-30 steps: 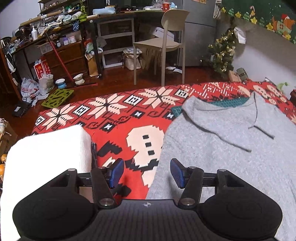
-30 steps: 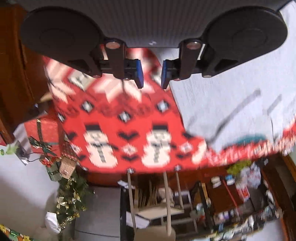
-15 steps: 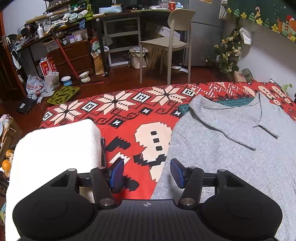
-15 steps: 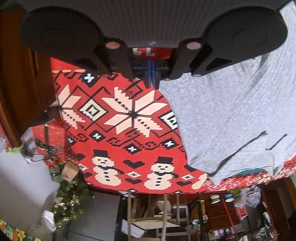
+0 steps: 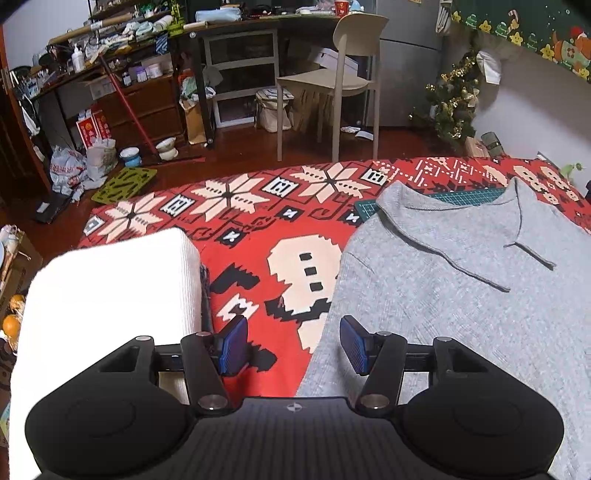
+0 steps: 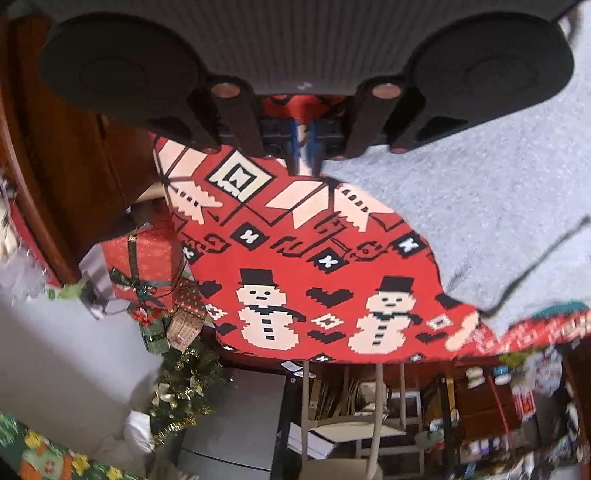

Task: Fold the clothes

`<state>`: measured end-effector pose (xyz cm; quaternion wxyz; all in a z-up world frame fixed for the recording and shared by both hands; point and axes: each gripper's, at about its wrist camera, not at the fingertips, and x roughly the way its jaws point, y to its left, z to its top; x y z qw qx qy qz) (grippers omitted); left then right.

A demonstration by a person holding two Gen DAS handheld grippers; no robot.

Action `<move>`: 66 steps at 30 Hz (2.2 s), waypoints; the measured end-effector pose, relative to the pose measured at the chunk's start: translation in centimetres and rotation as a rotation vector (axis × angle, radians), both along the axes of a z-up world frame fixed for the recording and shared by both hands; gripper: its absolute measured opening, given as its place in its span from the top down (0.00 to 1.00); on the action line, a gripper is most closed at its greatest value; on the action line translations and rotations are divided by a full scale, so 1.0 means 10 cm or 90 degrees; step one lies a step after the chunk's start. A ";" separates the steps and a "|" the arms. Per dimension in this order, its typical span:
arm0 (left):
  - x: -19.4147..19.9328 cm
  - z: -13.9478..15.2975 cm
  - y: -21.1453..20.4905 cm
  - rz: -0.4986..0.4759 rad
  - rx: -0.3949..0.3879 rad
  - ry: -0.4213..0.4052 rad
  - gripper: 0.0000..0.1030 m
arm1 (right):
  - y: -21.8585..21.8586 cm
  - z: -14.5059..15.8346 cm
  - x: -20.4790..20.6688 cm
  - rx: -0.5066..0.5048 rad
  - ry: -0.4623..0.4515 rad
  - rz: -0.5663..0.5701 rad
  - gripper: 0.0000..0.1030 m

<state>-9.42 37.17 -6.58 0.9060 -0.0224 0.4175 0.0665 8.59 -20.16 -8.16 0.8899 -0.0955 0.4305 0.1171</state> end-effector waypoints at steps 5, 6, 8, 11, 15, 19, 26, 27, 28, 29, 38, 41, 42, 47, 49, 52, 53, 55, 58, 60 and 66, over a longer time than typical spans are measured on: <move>0.01 -0.01 0.03 -0.021 -0.004 0.019 0.52 | -0.08 0.14 -0.12 0.057 -0.013 -0.020 0.83; 0.01 -0.01 0.01 -0.030 -0.001 0.028 0.52 | -0.08 0.15 -0.13 0.063 -0.013 -0.022 0.83; 0.01 -0.02 -0.03 -0.045 0.010 0.044 0.54 | -0.09 0.17 -0.16 0.076 -0.013 -0.027 0.83; 0.00 -0.07 -0.12 -0.061 0.039 0.061 0.55 | -0.05 0.17 -0.17 0.080 -0.012 -0.023 0.83; 0.07 -0.18 -0.27 -0.088 0.092 0.093 0.66 | 0.01 0.18 -0.16 0.085 -0.013 -0.015 0.82; 0.18 -0.20 -0.34 -0.102 0.077 0.082 0.74 | 0.06 0.20 -0.17 0.089 -0.014 -0.008 0.82; 0.64 -0.21 -0.21 -0.031 -0.002 0.027 0.74 | 0.12 0.16 -0.17 0.102 -0.005 0.002 0.81; 0.70 -0.22 -0.20 -0.021 -0.010 0.023 0.74 | 0.12 0.15 -0.16 0.104 -0.003 0.003 0.81; 0.77 -0.23 -0.19 -0.012 -0.017 0.020 0.74 | 0.12 0.14 -0.16 0.105 -0.001 0.003 0.81; 0.80 -0.24 -0.18 -0.008 -0.024 0.017 0.74 | 0.13 0.13 -0.16 0.107 0.000 0.004 0.81; 0.85 -0.28 -0.31 -0.052 -0.005 0.009 0.98 | 0.09 0.04 -0.10 0.121 0.014 -0.008 0.80; 0.85 -0.28 -0.44 -0.070 0.073 0.012 0.99 | 0.10 0.04 -0.11 0.120 0.014 -0.007 0.80; 0.85 -0.29 -0.43 -0.066 0.083 0.011 0.99 | 0.11 0.05 -0.12 0.120 0.013 -0.005 0.80; 0.87 -0.32 -0.41 -0.045 0.133 0.008 0.99 | 0.14 0.08 -0.14 0.126 0.010 -0.002 0.80; 0.88 -0.33 -0.40 -0.036 0.153 0.006 0.99 | 0.16 0.11 -0.15 0.135 0.013 -0.003 0.80; 0.86 -0.32 -0.39 -0.022 0.166 0.008 0.85 | 0.19 0.17 -0.21 0.148 0.016 0.001 0.75; 0.84 -0.30 -0.37 -0.021 0.159 0.009 0.77 | 0.20 0.21 -0.24 0.150 0.016 0.005 0.74; 0.74 -0.21 -0.36 -0.019 0.149 0.005 0.69 | 0.24 0.29 -0.32 0.155 0.015 0.017 0.71; 0.54 -0.06 -0.34 -0.021 0.132 0.009 0.68 | 0.31 0.41 -0.47 0.160 0.024 0.032 0.70; 0.37 0.05 -0.33 -0.021 0.116 0.015 0.68 | 0.34 0.41 -0.60 0.160 0.036 0.033 0.70; -0.25 0.25 -0.53 -0.035 0.023 0.018 0.67 | 0.42 0.36 -1.02 0.157 0.074 0.028 0.70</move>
